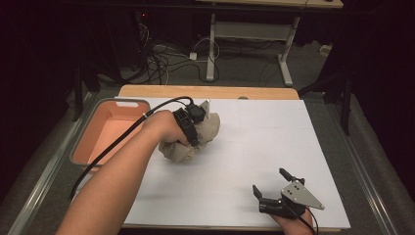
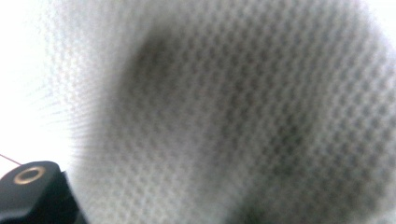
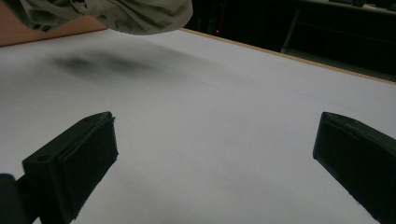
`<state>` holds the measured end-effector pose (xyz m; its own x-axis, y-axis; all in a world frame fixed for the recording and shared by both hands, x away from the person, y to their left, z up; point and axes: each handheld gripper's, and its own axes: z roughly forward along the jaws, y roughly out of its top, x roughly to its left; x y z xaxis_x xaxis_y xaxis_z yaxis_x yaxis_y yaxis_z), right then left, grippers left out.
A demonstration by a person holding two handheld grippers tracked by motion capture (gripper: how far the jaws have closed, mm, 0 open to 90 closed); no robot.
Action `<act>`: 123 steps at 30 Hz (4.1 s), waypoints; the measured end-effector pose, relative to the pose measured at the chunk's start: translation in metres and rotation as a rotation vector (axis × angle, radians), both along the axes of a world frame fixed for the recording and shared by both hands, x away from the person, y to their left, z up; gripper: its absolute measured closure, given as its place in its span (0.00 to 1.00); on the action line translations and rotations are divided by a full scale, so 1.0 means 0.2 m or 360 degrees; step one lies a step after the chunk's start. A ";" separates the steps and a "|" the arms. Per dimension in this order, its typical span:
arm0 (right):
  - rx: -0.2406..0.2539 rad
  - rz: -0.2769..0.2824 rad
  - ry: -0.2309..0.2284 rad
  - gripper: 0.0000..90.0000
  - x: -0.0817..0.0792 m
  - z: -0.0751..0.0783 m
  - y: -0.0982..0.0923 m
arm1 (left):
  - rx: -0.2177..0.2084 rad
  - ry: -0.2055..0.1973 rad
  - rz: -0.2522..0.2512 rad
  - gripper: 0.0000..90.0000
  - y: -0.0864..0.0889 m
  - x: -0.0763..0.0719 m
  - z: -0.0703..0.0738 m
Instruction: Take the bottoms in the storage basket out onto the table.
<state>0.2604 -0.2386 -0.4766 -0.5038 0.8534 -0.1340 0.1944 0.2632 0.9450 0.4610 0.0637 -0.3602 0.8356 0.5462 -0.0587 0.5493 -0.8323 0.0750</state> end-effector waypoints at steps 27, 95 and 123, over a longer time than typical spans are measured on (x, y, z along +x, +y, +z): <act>0.0000 0.0000 0.0005 0.01 0.00 0.00 0.00 | -0.0248 -0.0128 0.0144 0.59 -0.05 0.08 -0.31; 0.0005 0.0002 -0.0007 0.01 0.02 0.01 0.01 | -0.1015 -0.0548 0.0305 0.00 0.17 -0.08 -0.39; 0.0030 0.0014 -0.0008 0.00 0.01 0.01 0.02 | -0.1306 -0.0840 0.0343 0.00 0.49 -0.58 -0.59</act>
